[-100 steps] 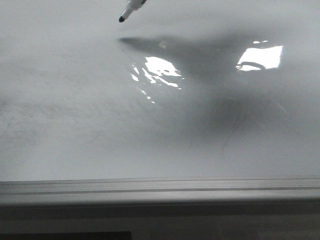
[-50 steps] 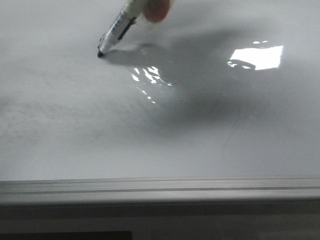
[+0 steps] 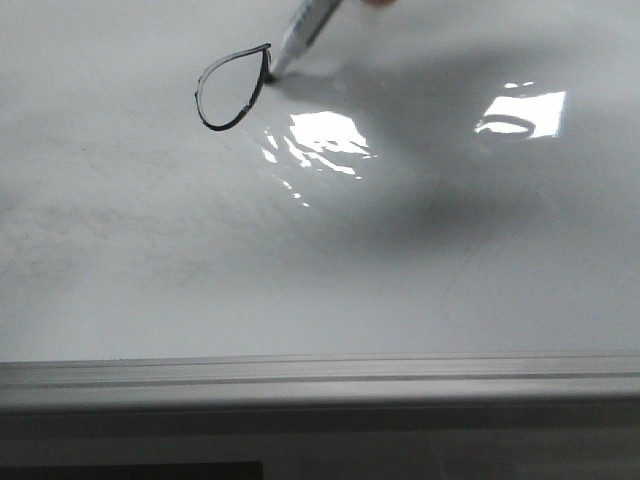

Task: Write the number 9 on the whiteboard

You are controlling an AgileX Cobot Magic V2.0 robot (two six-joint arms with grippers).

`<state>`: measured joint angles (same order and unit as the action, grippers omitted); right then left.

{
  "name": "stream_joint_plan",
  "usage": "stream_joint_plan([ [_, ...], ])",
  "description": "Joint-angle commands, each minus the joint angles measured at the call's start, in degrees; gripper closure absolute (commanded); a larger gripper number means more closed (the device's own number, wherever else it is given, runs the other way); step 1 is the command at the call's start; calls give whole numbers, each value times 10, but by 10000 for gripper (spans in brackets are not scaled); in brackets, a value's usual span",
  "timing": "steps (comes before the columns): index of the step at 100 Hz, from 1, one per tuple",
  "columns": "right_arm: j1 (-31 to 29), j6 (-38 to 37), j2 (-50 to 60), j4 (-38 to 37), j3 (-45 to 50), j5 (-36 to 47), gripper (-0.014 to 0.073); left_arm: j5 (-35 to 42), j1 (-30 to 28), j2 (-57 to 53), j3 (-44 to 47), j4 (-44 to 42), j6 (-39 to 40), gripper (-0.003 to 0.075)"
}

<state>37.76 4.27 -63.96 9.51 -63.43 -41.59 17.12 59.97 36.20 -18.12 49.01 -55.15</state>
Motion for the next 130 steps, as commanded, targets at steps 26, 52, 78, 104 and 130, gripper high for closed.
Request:
stream_joint_plan([
  [26,44,-3,14,31,14,3,652,-37,0,36,-18,-46,6,419],
  [52,109,-3,-23,49,0,25,652,-26,27,120,-27,-56,6,419],
  [78,139,-3,-50,71,0,55,652,-10,56,154,-45,-67,6,419],
  [104,143,-3,-50,95,0,50,652,-13,56,154,-45,-67,6,510],
  [130,143,-3,-50,97,0,50,652,-17,56,154,-45,-67,6,741],
])
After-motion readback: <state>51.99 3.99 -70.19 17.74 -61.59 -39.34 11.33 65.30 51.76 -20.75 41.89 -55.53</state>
